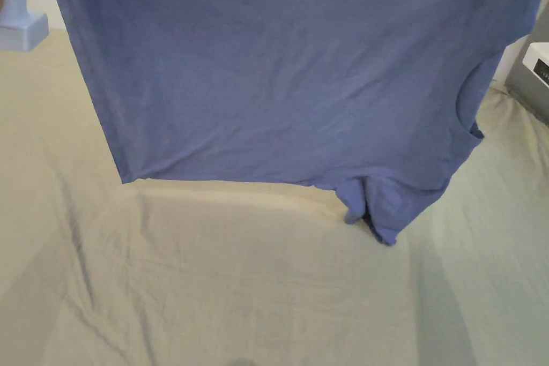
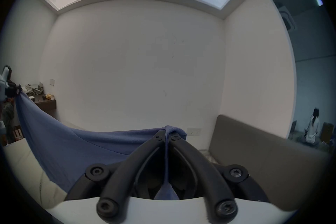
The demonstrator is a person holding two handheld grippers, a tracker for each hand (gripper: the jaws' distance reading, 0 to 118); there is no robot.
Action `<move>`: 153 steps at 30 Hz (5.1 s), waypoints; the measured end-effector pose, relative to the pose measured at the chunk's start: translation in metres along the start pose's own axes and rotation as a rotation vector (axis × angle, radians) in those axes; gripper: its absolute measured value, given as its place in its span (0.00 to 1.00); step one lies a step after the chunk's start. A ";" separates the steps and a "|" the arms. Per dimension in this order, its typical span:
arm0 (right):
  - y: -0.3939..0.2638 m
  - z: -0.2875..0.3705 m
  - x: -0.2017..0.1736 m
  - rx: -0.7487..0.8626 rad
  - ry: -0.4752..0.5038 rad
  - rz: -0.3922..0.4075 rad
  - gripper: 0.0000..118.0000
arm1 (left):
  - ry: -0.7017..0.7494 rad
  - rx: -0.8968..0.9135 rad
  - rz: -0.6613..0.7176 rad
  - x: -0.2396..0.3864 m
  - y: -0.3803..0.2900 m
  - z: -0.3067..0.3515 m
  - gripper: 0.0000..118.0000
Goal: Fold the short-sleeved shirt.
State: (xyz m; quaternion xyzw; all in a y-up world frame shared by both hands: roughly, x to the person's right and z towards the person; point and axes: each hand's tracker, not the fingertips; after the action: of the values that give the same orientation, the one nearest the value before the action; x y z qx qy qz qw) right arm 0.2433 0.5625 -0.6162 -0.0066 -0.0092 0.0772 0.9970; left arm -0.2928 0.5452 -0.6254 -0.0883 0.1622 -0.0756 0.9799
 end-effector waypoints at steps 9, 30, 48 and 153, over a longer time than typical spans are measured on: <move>-0.139 0.030 -0.010 -0.183 0.126 -0.009 0.02 | -0.053 -0.167 -0.116 0.009 -0.151 0.017 0.00; -0.376 0.301 -0.049 -0.832 0.248 0.008 0.02 | -0.269 -0.646 -0.402 -0.033 -0.455 0.259 0.00; -0.390 0.371 -0.011 -1.217 0.240 0.124 0.02 | -0.450 -0.895 -0.530 -0.049 -0.491 0.359 0.00; -0.415 0.415 -0.057 -1.089 0.127 0.176 0.93 | -0.156 -0.764 -0.001 -0.040 -0.451 0.387 0.04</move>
State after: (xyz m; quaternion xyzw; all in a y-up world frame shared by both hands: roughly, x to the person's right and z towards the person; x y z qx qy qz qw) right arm 0.2427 0.1491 -0.1964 -0.5266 0.0130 0.1437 0.8378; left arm -0.2557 0.1704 -0.1635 -0.4525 0.1035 -0.0035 0.8857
